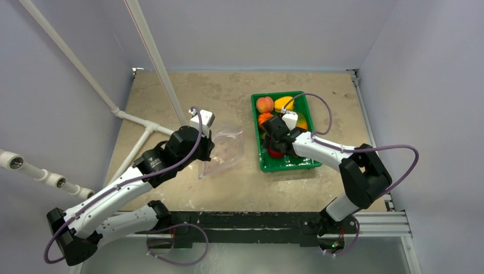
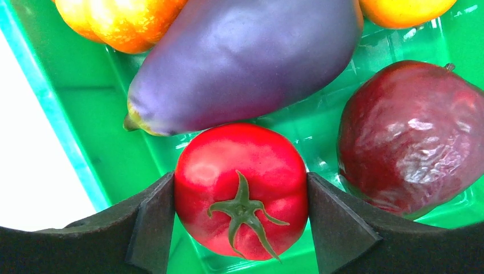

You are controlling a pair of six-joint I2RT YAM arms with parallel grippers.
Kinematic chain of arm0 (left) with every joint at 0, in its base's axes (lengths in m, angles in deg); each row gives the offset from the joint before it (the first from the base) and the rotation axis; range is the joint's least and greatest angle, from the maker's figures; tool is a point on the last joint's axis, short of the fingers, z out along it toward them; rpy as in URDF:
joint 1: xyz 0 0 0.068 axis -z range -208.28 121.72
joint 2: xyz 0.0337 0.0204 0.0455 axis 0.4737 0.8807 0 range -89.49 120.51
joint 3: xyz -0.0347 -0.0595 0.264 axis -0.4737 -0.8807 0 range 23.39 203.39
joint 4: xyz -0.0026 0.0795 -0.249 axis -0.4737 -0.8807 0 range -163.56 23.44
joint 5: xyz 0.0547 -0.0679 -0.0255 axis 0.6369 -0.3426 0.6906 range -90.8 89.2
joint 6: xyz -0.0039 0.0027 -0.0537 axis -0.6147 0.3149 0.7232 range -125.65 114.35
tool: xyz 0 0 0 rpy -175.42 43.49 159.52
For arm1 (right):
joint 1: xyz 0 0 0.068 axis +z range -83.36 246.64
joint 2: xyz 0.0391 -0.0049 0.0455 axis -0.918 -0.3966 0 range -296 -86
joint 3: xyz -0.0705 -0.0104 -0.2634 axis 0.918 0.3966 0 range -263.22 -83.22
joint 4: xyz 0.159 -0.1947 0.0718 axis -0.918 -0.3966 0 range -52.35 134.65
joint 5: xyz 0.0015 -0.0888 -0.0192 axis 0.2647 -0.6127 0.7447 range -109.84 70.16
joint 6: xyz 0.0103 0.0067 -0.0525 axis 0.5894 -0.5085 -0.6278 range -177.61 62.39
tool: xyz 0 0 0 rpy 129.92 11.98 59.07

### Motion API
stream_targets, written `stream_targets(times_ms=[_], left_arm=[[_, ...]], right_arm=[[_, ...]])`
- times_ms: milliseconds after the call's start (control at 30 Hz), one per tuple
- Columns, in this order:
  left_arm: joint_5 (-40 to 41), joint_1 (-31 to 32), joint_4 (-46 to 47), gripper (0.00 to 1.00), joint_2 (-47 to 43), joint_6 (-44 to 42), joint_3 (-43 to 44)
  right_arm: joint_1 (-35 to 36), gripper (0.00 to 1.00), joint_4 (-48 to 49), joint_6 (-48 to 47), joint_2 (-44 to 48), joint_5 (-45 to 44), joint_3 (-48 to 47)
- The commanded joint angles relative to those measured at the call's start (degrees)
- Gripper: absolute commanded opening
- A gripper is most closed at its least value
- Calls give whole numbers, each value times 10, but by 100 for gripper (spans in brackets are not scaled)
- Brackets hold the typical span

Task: Place the food in the zip-top bag and seal the zipper
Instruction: Pick up the fake vegetable from the bin.

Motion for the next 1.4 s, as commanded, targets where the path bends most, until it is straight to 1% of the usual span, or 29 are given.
stream_targets(times_ms=[0, 133, 300, 367, 500, 667, 967, 1033, 1200, 1367], left_arm=[[-6, -4, 9, 0, -5, -2, 1], [-6, -5, 9, 0, -4, -2, 0], [-6, -7, 9, 0, -2, -2, 0], [-7, -8, 9, 0, -2, -2, 0], [-9, -12, 10, 0, -1, -2, 0], [-14, -16, 12, 0, 0, -2, 0], [-14, -15, 12, 0, -1, -3, 0], [-15, -15, 12, 0, -1, -3, 0], [-15, -15, 12, 0, 0, -3, -1], [-15, -15, 13, 0, 0, -2, -1]], right_arm=[[-2, 65, 5, 8, 13, -20, 3], [-2, 39, -16, 8, 35, -34, -9], [1, 15, -35, -15, 72, -44, -42], [9, 9, -48, -20, 88, -46, -61], [41, 0, -63, -35, 119, -51, -107], [105, 0, -78, -50, 125, -44, -183], [208, 0, -65, -99, 134, -17, -258], [232, 0, -51, -111, 139, -8, -266], [262, 0, -31, -134, 150, 15, -273], [276, 0, 1, -156, 157, 56, -246]])
